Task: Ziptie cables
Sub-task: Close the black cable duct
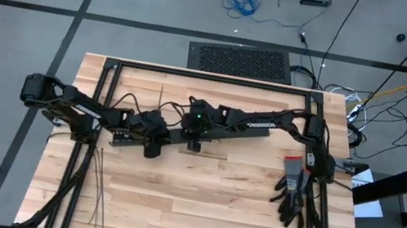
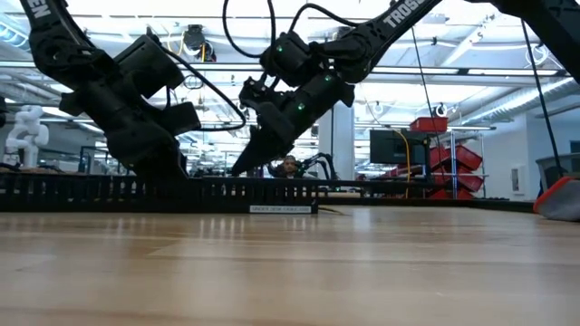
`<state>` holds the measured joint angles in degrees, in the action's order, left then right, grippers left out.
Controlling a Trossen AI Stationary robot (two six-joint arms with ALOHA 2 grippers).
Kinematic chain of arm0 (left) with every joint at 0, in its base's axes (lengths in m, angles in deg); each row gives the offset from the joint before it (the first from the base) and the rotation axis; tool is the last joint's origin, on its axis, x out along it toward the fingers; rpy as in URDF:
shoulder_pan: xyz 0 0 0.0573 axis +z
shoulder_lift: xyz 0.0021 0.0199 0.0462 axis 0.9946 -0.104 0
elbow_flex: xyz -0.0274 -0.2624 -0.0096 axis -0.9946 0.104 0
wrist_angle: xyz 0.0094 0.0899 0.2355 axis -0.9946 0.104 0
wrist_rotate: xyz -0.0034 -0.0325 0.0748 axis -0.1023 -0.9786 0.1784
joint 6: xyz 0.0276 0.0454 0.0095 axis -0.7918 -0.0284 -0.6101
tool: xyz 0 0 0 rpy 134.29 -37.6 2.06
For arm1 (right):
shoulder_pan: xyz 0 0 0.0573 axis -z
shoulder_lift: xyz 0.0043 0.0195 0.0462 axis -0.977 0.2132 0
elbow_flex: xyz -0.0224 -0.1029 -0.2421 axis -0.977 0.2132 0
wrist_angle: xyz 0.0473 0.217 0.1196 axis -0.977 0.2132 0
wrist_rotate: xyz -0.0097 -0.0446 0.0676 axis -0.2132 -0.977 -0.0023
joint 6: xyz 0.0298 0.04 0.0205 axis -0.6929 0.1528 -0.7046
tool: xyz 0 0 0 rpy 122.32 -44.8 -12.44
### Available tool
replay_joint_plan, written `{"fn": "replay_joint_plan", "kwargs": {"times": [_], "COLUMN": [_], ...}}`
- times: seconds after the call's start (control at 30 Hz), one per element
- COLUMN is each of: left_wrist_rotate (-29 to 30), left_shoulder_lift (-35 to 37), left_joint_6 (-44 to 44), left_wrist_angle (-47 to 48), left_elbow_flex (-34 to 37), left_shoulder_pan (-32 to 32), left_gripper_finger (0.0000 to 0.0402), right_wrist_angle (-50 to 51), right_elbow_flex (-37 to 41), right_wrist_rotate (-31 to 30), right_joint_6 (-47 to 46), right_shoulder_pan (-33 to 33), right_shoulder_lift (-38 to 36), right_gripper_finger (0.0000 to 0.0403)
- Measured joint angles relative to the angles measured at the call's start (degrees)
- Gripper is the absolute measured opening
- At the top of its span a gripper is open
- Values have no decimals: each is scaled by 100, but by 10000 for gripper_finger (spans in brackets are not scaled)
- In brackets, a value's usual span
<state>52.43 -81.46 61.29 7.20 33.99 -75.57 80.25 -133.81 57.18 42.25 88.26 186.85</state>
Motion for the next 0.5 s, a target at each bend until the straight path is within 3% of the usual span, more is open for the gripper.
{"fn": "replay_joint_plan", "kwargs": {"times": [0.33,0.5], "left_wrist_rotate": [106,133], "left_shoulder_lift": [0,0], "left_joint_6": [-47,-47], "left_wrist_angle": [-19,-25], "left_elbow_flex": [4,4], "left_shoulder_pan": [3,3], "left_gripper_finger": [247,247], "right_wrist_angle": [-339,336], "right_elbow_flex": [5,3], "right_wrist_rotate": [-124,-1368], "right_joint_6": [510,1120], "right_shoulder_pan": [-28,-189], "right_shoulder_lift": [-464,-1147], "right_gripper_finger": [0,0]}}
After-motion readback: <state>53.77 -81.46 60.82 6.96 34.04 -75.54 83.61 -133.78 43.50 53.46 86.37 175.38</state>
